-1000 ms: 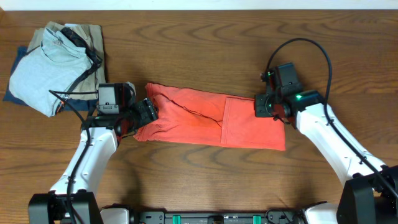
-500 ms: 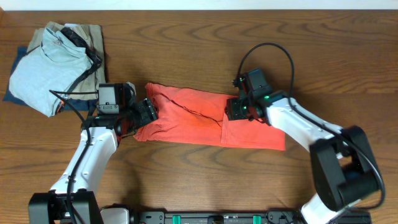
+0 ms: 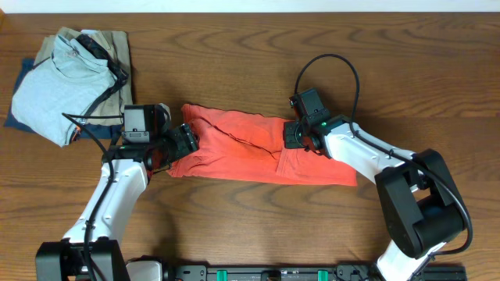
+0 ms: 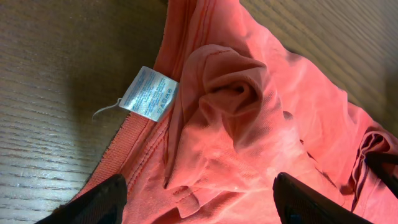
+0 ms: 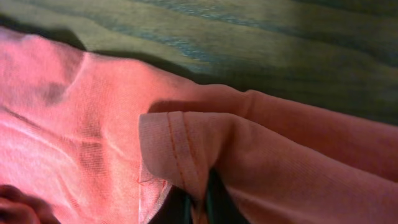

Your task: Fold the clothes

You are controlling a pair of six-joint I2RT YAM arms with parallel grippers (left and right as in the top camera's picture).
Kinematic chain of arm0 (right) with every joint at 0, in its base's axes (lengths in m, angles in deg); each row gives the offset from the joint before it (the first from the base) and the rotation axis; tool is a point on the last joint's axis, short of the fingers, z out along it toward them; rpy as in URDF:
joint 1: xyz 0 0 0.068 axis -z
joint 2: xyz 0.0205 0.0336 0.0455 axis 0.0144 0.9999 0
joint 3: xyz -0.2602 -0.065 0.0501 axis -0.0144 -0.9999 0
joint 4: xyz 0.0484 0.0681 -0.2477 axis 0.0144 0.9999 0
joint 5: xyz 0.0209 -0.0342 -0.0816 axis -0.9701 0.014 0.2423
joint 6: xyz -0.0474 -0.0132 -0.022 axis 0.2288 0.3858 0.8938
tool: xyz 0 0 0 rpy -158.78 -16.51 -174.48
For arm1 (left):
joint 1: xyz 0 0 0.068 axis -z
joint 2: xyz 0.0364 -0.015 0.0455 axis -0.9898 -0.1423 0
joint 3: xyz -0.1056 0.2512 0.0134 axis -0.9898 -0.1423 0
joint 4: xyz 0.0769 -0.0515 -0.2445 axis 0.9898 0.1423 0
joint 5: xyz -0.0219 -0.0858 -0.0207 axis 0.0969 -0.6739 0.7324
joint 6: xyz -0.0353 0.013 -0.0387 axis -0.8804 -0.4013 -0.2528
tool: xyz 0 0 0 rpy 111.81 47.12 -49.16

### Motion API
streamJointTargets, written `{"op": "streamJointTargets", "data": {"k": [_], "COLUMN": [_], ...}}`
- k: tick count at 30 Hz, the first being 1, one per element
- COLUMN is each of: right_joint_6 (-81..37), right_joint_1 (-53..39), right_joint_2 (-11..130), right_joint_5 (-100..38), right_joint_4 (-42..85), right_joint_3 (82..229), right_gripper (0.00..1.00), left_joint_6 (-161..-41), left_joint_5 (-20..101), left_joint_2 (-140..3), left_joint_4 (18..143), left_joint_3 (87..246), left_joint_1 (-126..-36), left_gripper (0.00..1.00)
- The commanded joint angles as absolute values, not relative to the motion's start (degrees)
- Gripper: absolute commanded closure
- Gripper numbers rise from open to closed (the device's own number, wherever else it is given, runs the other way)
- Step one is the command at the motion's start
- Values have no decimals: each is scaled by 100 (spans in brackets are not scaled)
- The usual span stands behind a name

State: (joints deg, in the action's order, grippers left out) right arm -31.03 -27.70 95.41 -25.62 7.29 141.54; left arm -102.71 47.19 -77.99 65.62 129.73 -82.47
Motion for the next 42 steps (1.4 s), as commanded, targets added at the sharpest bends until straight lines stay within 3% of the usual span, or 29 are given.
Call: {"op": "streamJointTargets", "data": {"k": [1, 8, 16, 21, 23, 25, 36, 42], "right_joint_6": [-3165, -2898, -2885, -2843, -2655, -2601, -2598, -2434], "right_joint_1": [-2849, -2884, -3109, -3301, -3299, -3231, -2202, -2346], "right_joint_2": [9325, 8536, 8713, 8901, 8903, 8870, 7989, 8000], "right_joint_5": [-2612, -2748, -3259, -3257, -3224, -3038, -2721, -3414], "right_joint_4": [782, 802, 1276, 1355, 1400, 1459, 2100, 2622], "right_joint_3": [14148, 14148, 14143, 14143, 14146, 14148, 14189, 14187], "right_gripper": [99, 99, 94, 73, 55, 51, 54, 53], "left_joint_6": [-10219, -10217, -10219, -10217, -10217, -10217, -10217, -10219], "left_joint_5": [4749, 4749, 4749, 4749, 4749, 4749, 4749, 4749], "left_joint_2": [-7845, -7845, -7845, -7845, -7845, -7845, -7845, -7845], "left_joint_4": [6567, 6569, 6569, 6571, 6573, 6573, 6571, 6571], "left_joint_3": [12951, 12951, 12951, 12951, 12951, 12951, 12951, 12951], "left_joint_1": [-8266, -8266, -8266, -8266, -8266, -8266, -8266, -8266], "left_gripper": [23, 23, 23, 23, 23, 23, 23, 23]}}
